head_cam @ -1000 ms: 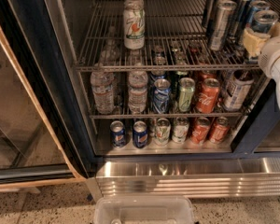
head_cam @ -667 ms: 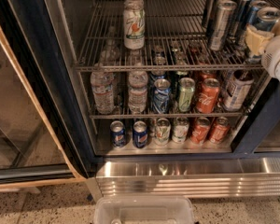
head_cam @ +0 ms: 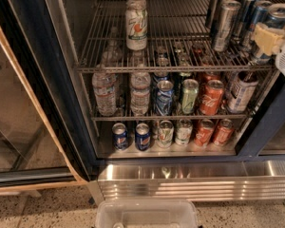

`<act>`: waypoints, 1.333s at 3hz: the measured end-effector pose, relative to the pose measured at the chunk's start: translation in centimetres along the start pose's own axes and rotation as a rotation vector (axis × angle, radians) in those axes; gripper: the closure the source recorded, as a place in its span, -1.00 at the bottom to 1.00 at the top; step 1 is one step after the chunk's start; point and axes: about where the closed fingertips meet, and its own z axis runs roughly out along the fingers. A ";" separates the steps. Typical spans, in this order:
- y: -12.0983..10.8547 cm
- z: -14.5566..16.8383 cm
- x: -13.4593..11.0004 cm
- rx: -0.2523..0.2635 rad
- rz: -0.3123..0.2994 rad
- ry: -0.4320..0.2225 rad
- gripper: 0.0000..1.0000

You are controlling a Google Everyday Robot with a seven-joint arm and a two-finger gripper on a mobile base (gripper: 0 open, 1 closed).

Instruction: Pick redbull can from top shelf of fridge

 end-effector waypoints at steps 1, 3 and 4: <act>1.2 -1.2 -0.6 -0.075 0.043 0.015 1.00; 1.9 -3.7 -0.6 -0.199 0.094 0.070 1.00; 1.9 -3.7 -0.6 -0.199 0.094 0.070 1.00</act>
Offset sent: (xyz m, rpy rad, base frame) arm -0.0387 0.0172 0.0045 0.1002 0.1333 0.2316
